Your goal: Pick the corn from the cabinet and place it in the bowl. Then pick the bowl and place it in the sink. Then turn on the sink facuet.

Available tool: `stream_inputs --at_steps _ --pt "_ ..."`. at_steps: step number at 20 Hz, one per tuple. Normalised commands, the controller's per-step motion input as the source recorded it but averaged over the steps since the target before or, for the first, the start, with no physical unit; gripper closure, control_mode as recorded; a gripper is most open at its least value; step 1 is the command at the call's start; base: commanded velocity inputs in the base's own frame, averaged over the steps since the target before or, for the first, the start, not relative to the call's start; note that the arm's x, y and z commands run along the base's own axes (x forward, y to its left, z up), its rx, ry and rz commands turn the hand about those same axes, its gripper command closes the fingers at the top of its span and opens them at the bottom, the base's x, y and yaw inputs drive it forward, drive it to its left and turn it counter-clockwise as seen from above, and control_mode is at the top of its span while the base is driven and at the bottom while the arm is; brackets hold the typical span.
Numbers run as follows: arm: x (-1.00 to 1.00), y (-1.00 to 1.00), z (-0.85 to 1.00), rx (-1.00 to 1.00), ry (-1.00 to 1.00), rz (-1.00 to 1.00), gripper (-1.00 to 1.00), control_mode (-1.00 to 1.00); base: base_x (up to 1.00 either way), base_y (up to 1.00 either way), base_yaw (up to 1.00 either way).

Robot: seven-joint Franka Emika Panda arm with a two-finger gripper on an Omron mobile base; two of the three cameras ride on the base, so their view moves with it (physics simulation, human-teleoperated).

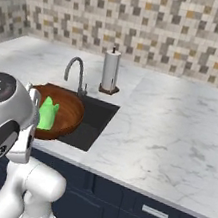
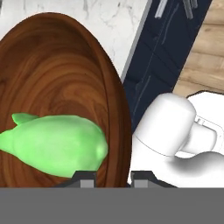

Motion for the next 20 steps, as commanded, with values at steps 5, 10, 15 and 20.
stream_inputs --at_steps 5,10,15,20 --pt "0.00 0.00 0.00 0.00 0.00 0.00 1.00 1.00 0.50 0.00 0.09" --pt "0.00 0.00 0.00 0.00 0.00 0.00 1.00 1.00 0.50 0.00 0.10" --pt "0.00 0.00 0.00 0.00 0.00 0.00 1.00 1.00 0.32 0.00 0.01" --pt "0.00 0.00 0.00 0.00 0.00 0.00 1.00 1.00 0.06 0.01 0.00"
